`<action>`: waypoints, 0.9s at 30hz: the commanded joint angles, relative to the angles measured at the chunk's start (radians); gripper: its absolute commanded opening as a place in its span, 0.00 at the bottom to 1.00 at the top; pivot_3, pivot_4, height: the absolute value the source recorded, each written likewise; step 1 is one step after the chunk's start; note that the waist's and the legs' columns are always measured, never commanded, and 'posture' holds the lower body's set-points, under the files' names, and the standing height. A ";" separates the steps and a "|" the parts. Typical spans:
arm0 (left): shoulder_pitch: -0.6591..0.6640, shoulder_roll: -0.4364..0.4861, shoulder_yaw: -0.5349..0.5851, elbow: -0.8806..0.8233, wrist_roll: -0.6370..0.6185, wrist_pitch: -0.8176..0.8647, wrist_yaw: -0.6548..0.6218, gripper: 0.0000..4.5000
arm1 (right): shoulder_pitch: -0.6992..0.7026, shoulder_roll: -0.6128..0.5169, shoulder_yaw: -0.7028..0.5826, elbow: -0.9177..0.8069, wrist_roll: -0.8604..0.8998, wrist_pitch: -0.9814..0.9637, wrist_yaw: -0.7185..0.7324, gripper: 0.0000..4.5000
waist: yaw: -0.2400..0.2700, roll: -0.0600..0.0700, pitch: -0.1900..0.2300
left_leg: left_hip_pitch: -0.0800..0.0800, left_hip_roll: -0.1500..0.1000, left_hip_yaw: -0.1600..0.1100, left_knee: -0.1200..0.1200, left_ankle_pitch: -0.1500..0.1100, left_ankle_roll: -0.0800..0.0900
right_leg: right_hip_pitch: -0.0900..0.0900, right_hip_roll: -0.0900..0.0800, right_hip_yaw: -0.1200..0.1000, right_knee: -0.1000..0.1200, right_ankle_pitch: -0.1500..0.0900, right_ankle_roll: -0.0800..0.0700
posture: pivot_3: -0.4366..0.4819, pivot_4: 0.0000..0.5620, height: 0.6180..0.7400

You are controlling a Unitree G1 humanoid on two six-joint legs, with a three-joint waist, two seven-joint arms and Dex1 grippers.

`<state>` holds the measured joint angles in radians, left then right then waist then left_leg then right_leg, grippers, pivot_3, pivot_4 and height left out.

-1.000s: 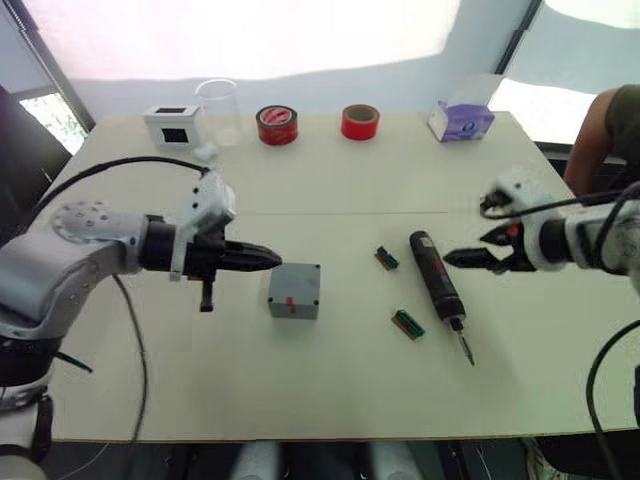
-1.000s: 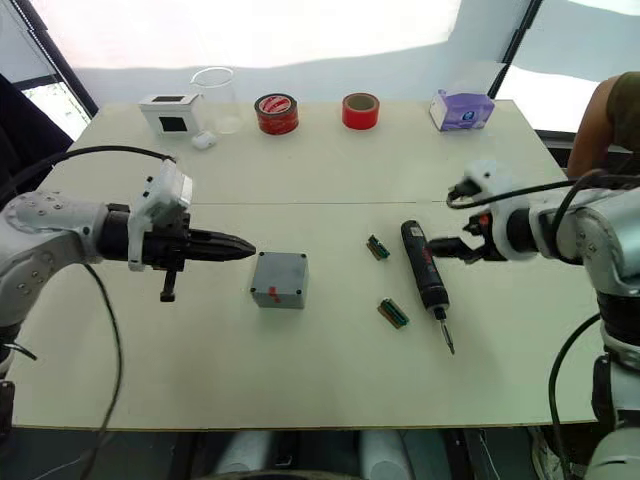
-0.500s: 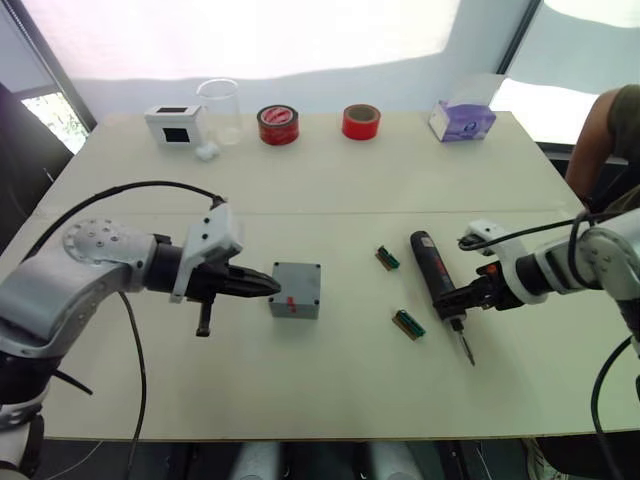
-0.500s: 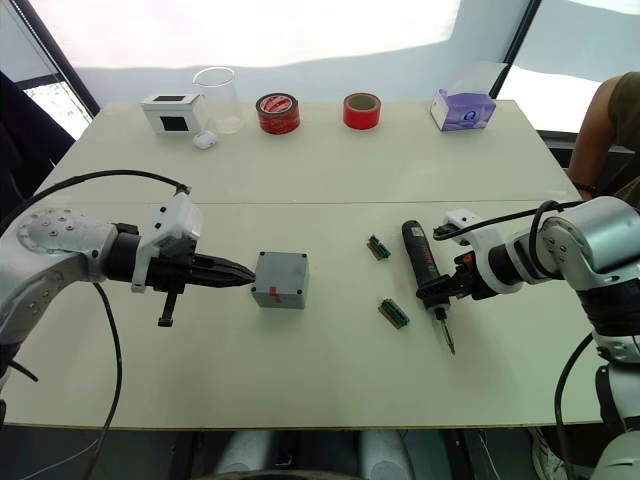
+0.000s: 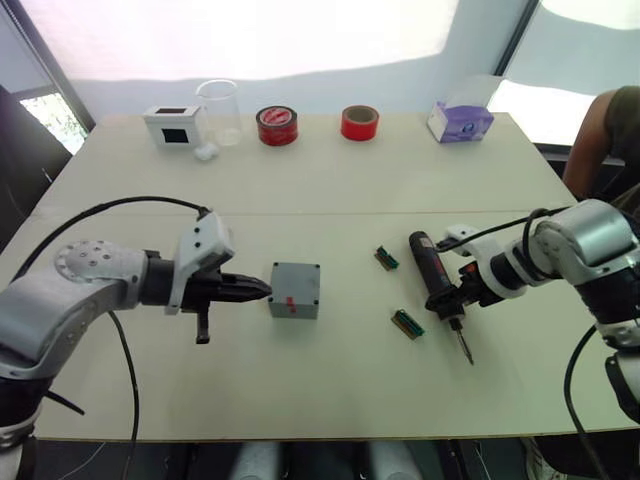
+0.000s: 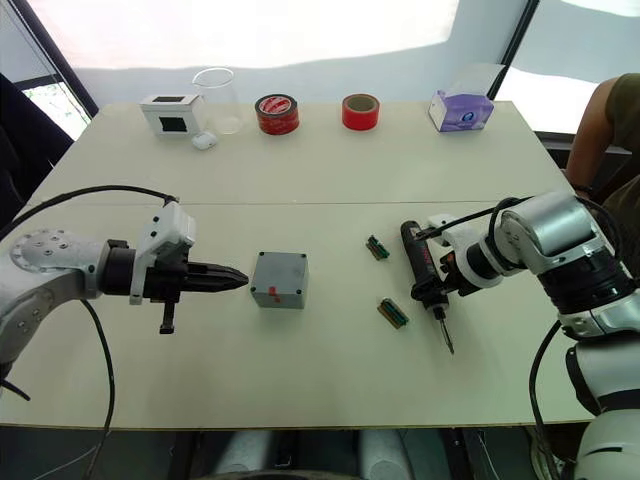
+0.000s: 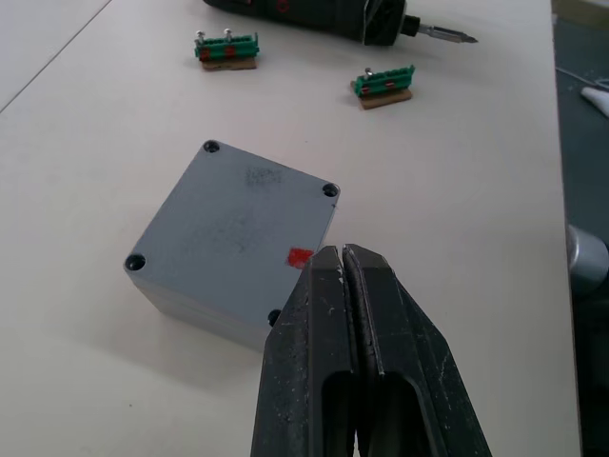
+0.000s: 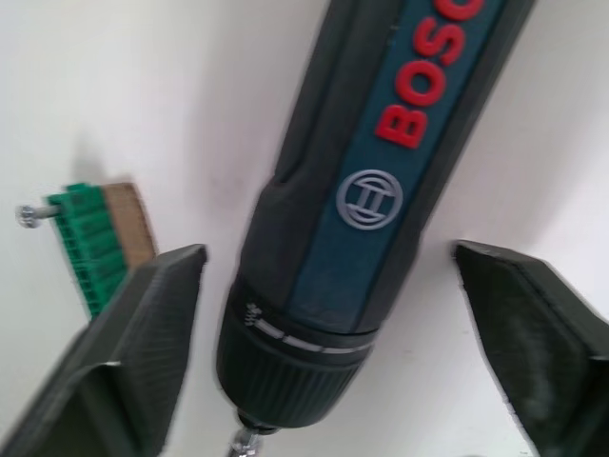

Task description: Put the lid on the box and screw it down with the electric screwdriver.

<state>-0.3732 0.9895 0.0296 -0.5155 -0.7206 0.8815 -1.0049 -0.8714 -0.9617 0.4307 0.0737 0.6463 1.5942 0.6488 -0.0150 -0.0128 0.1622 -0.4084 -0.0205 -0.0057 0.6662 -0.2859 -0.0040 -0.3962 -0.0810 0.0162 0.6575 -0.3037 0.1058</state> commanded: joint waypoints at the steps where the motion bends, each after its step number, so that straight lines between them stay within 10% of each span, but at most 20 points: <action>1: 0.010 0.000 0.050 -0.030 -0.021 0.002 0.020 0.00 | 0.026 0.013 0.052 0.011 -0.038 -0.022 0.027 0.64 | 0.000 0.000 0.000 | 0.000 0.000 0.000 0.000 0.000 0.000 | 0.000 0.000 0.000 0.000 0.000 0.000 | 0.48 0.27 1.00; 4: 0.015 -0.001 0.054 -0.028 -0.025 0.001 0.031 0.00 | 0.028 0.022 0.050 0.039 -0.063 -0.027 0.044 0.39 | -0.001 -0.001 -0.001 | 0.000 0.000 0.000 0.000 0.000 0.000 | 0.000 0.000 0.000 0.000 0.000 0.000 | 0.48 0.27 1.00; 12: -0.026 -0.016 0.038 0.030 -0.012 -0.018 0.025 0.00 | -0.085 0.048 -0.066 0.246 -0.215 -0.195 0.005 0.39 | -0.003 -0.008 -0.005 | 0.004 0.000 0.000 0.000 0.000 0.000 | 0.005 0.000 0.000 -0.001 0.001 -0.002 | 0.48 0.27 1.00; 17: -0.053 -0.033 0.040 0.103 -0.010 -0.029 0.009 0.00 | -0.240 0.097 -0.264 0.302 -0.222 -0.338 -0.031 0.39 | 0.000 0.011 0.008 | -0.003 -0.003 0.003 0.001 0.003 0.002 | -0.004 0.000 0.002 -0.002 0.008 0.004 | 0.48 0.27 1.00; 21: -0.082 -0.056 0.028 0.174 0.002 -0.030 0.004 0.00 | -0.197 0.286 -0.653 0.046 -0.108 -0.669 -0.164 0.39 | -0.008 0.010 0.008 | -0.018 0.001 0.003 -0.001 0.010 -0.010 | -0.020 0.004 0.002 0.001 0.007 0.003 | 0.48 0.27 1.00; 27: -0.107 -0.061 -0.014 0.241 0.039 -0.039 -0.025 0.00 | -0.040 0.600 -0.884 -0.354 0.215 -0.615 -0.336 0.39 | 0.003 0.008 0.007 | -0.027 0.000 0.002 0.000 0.013 -0.011 | -0.030 0.003 0.001 0.008 0.007 0.002 | 0.48 0.27 1.00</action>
<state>-0.4666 0.9277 0.0171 -0.2751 -0.6943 0.8590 -1.0136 -0.9397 -0.3981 -0.3918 -0.1574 0.7453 0.9632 0.3567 -0.0120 -0.0043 0.1690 -0.4356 -0.0210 -0.0037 0.6671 -0.2732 -0.0138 -0.4251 -0.0784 0.0166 0.6653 -0.2966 0.1081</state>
